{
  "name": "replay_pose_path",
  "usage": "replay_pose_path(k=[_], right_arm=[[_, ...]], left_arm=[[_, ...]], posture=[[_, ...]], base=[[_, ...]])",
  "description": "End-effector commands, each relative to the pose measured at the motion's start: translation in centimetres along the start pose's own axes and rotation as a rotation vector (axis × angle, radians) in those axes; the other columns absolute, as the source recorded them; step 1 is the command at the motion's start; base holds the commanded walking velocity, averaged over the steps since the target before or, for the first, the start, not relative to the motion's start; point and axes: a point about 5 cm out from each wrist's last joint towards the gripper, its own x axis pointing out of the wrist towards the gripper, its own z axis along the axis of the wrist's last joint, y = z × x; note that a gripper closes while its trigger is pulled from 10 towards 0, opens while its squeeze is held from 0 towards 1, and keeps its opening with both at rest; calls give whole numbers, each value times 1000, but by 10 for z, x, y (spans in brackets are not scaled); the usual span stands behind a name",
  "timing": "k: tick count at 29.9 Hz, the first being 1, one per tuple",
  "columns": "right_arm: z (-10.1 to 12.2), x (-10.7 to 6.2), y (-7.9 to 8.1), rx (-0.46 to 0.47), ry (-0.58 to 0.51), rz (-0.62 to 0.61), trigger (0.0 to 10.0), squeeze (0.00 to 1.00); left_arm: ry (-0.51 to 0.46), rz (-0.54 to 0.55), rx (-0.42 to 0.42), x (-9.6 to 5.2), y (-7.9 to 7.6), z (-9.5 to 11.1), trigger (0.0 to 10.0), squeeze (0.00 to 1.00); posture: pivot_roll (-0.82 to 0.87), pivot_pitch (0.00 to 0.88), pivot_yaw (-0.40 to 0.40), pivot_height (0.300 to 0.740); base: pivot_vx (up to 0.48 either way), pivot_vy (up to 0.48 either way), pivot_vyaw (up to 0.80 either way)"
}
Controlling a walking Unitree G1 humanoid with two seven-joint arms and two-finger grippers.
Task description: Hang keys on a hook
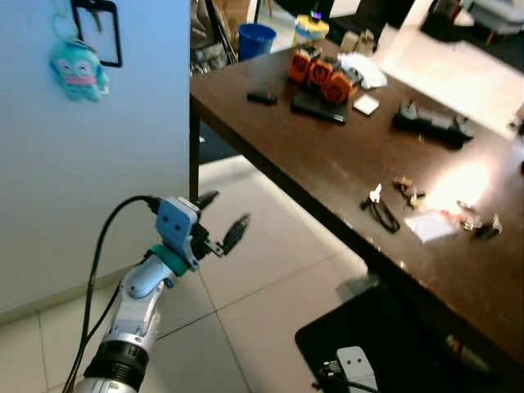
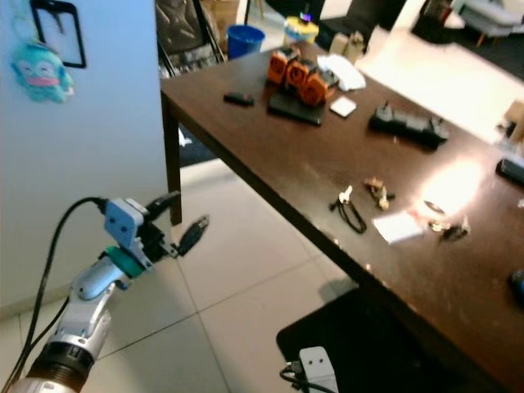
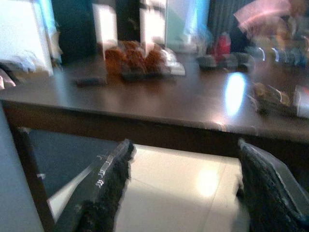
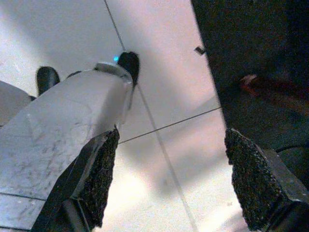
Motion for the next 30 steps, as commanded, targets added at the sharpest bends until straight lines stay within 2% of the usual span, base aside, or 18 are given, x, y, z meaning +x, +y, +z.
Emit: replay_pose_path(k=[1, 4, 14, 24, 30], right_arm=[[-9, -2, -5, -14, 37, -13, 10000, 0], [-10, -2, -4, -28, 41, -6, 10000, 0], [-11, -2, -3, -51, 46, 0, 10000, 0], [-9, -1, -1, -80, 44, 12, 10000, 0], [-7, -1, 1, -95, 42, 18, 10000, 0]], left_arm=[[26, -3, 44, 3, -9, -1, 10000, 0], [69, 34, 85, 4, -8, -2, 10000, 0], [101, 90, 63, 4, -8, -2, 10000, 0], [196, 240, 106, -2, 6, -9, 10000, 0], [224, 247, 117, -3, 6, -11, 10000, 0]], posture=[[181, 62, -37, 740], [179, 65, -39, 740], [181, 66, -41, 740], [197, 49, -42, 740], [197, 49, -44, 740]], base=[[0, 0, -800], [0, 0, -800], [0, 0, -800], [0, 0, -800], [0, 0, -800]])
